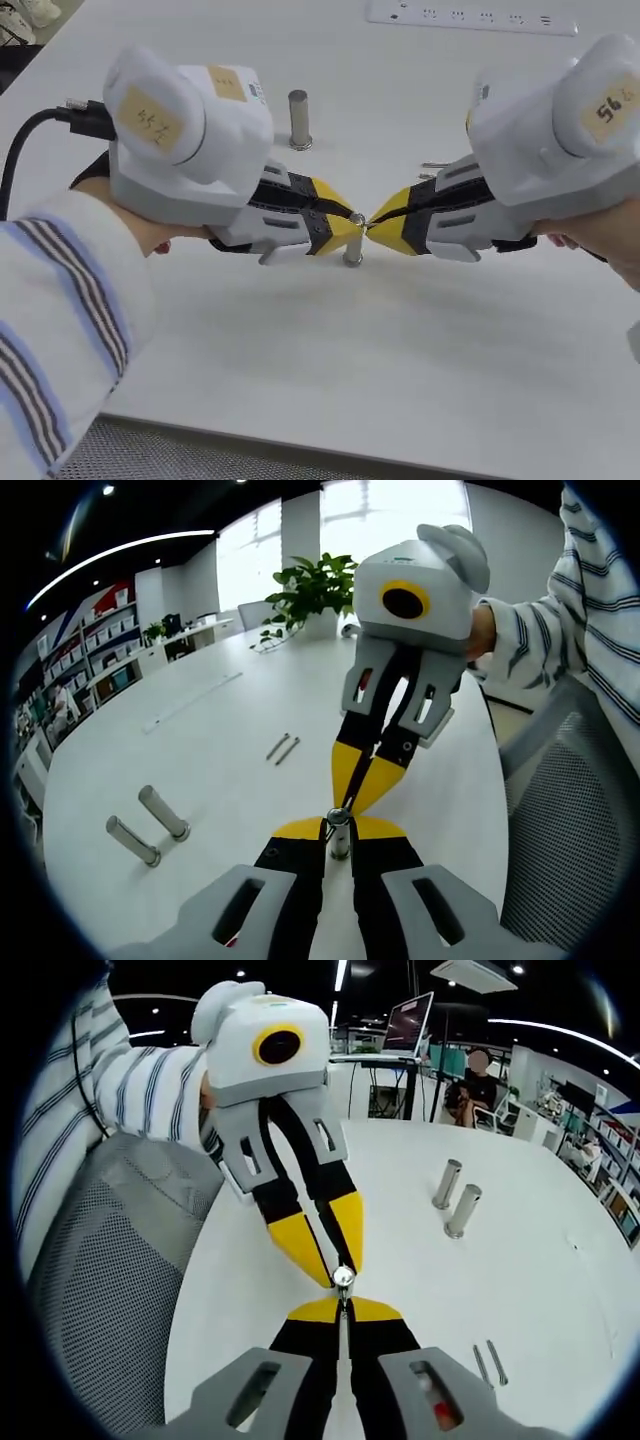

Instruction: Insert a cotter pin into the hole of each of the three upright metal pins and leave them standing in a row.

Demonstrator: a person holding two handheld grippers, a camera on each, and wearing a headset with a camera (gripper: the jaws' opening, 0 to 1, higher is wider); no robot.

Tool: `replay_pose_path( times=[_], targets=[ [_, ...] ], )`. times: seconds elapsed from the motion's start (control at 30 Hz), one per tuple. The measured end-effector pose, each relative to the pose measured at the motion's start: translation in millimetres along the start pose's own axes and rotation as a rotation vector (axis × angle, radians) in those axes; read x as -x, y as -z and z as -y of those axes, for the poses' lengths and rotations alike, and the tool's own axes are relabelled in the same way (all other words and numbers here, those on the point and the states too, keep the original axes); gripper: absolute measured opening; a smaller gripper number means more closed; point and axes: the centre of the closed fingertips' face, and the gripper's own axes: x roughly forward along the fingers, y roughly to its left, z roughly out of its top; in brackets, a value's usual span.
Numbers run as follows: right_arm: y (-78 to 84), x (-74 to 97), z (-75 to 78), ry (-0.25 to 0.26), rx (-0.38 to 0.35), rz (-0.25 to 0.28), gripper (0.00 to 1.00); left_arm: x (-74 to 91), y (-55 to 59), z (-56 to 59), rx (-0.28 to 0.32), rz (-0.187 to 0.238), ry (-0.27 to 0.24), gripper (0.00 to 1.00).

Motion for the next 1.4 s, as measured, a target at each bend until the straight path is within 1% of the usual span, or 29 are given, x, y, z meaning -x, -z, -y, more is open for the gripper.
replay_pose_path(
  times=[0.07, 0.1, 0.13, 0.17, 0.2, 0.23, 0.27, 0.37, 0.6, 0.77, 0.83, 0.93, 1.0, 1.17, 1.23, 1.3, 1.4],
  targets=[
    [-1.8, -0.7, 1.2, 0.007, 0.036, 0.013, 0.0, -0.4, -0.2, 0.3, -0.002, 0.0, -0.003, 0.05],
    [-0.6, -1.0, 0.8, 0.01, 0.04, 0.008, 0.0, -0.5, -0.2, 0.3, -0.003, -0.001, -0.004, 0.05],
    [0.2, -1.3, 2.2, 0.025, 0.048, 0.005, 0.0, -0.4, -0.1, 0.1, -0.004, -0.002, -0.005, 0.05],
    [0.6, -1.5, 6.6, 0.044, 0.063, 0.004, 0.06, -0.5, -0.1, 0.1, -0.004, -0.002, -0.004, 0.05],
    [1.6, -1.9, 8.5, 0.053, 0.061, 0.002, 0.13, -0.5, 0.0, 0.0, -0.005, -0.003, -0.003, 0.05],
    [3.2, -1.5, 8.2, 0.049, 0.062, -0.004, 0.19, -0.6, 0.0, -0.1, -0.006, -0.003, -0.004, 0.05],
    [4.5, -0.9, 8.1, 0.048, 0.061, -0.008, 0.21, -0.8, 0.0, -0.3, -0.007, -0.004, -0.005, 0.05],
    [6.8, 1.7, 6.7, 0.035, 0.049, -0.005, 0.11, -1.0, 0.1, -0.7, -0.006, -0.005, -0.007, 0.05],
    [8.1, 5.5, 8.3, 0.036, 0.046, 0.006, 0.0, -1.7, -0.1, -1.6, -0.012, -0.011, -0.012, 0.05],
    [5.6, 6.4, 7.2, 0.029, 0.04, 0.014, 0.0, -2.2, -0.3, -2.4, -0.014, -0.013, -0.017, 0.05],
    [5.9, 5.9, 8.0, 0.031, 0.056, 0.007, 0.0, -2.4, -0.4, -2.8, -0.014, -0.014, -0.02, 0.05],
    [4.6, 5.1, 7.5, 0.03, 0.058, 0.007, 0.0, -2.8, -0.6, -3.1, -0.013, -0.014, -0.025, 0.05],
    [3.5, 4.6, 8.1, 0.031, 0.053, 0.013, 0.0, -3.2, -0.7, -3.4, -0.012, -0.015, -0.027, 0.05],
    [2.8, 5.1, 7.4, 0.039, 0.054, 0.008, 0.0, -3.5, -1.0, -4.2, -0.004, -0.015, -0.031, 0.05],
    [2.1, 6.2, 8.0, 0.043, 0.045, 0.014, 0.0, -3.4, -1.5, -5.1, -0.013, -0.014, -0.04, 0.06],
    [2.7, 7.1, 9.2, 0.049, 0.036, 0.018, 0.0, -3.1, -3.0, -4.0, -0.015, -0.007, -0.037, 0.06],
    [4.7, 8.5, 10.6, 0.058, 0.027, 0.015, 0.04, -0.7, -5.9, -3.7, -0.011, 0.005, -0.039, 0.06]
  ],
)
